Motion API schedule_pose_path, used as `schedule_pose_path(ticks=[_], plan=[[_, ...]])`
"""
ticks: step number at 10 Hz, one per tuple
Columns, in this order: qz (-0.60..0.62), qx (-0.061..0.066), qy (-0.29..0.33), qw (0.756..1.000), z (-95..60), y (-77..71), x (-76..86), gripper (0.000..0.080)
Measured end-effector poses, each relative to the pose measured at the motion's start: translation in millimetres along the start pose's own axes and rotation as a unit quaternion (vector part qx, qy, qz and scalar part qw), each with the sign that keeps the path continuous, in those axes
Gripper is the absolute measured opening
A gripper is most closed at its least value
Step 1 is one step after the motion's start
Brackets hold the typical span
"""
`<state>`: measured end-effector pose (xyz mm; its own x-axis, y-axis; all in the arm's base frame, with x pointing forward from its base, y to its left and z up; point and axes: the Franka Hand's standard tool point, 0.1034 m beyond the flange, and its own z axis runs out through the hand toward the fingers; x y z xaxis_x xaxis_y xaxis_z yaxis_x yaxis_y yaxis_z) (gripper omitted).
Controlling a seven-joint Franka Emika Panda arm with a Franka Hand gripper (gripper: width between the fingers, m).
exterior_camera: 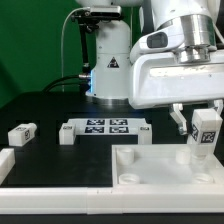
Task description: Assemble one leg
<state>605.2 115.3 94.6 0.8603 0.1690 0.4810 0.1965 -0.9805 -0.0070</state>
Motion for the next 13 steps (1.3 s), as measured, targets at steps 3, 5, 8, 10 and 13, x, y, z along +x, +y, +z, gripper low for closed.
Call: schedule_pose_path(ticks=[3, 5, 8, 10, 13], plan=[[-0.002, 0.002, -0.002, 1.0, 4.0, -3.1, 1.5, 0.029], [-0.002, -0.003, 0.019, 1.0, 7.0, -1.8, 3.7, 0.029], [-0.001, -0.008, 0.029, 1.0, 14.2, 2.9, -0.6, 0.029], [-0.001, -0.016, 0.057, 0.998, 14.7, 6.5, -0.8, 0.029], [-0.001, -0.014, 0.049, 0.999, 17.3, 4.5, -2.9, 0.029]])
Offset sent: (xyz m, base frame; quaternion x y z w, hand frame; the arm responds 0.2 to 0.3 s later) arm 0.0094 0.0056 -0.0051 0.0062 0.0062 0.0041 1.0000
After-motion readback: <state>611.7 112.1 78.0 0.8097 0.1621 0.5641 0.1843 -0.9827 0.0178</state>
